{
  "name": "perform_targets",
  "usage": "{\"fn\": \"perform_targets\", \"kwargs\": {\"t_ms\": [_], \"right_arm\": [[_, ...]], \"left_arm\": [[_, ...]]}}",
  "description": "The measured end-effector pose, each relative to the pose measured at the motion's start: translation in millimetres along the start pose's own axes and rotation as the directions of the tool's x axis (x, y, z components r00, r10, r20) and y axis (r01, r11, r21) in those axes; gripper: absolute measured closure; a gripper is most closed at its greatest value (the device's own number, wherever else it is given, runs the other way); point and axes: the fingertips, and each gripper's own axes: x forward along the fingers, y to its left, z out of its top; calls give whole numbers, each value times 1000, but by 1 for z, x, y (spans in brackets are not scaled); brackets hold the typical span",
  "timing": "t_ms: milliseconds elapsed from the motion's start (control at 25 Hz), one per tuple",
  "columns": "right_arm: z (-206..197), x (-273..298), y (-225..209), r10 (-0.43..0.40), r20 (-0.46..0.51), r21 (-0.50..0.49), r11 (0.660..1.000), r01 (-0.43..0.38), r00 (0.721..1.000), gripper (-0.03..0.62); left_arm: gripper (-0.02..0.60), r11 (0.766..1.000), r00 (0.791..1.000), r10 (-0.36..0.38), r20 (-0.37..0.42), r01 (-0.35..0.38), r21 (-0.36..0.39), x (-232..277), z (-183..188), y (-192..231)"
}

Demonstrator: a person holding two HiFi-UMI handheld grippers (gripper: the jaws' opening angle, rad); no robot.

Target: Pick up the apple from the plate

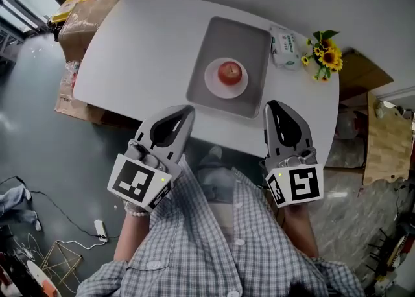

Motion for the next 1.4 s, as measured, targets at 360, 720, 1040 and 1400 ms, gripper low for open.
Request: {"fn": "perform_targets", "kwargs": {"t_ms": [360,720,1040,1400], "right_arm": [[-21,29,-43,8,-49,9,1000,-7,999,562],[-49,53,-64,-25,-129,71,997,34,991,562],[-67,82,-71,-70,-215,158,982,105,974,562],[-106,109,-70,-70,-318,248,956,155,945,562]], "left_arm": [[572,999,999,16,-44,-17,-28,61,-8,15],[572,992,993,46,-108,-58,-109,101,-25,45],[572,990,965,-1,-262,-37,-138,128,-50,77],[572,986,922,-31,-385,-35,-163,154,-89,104]]}}
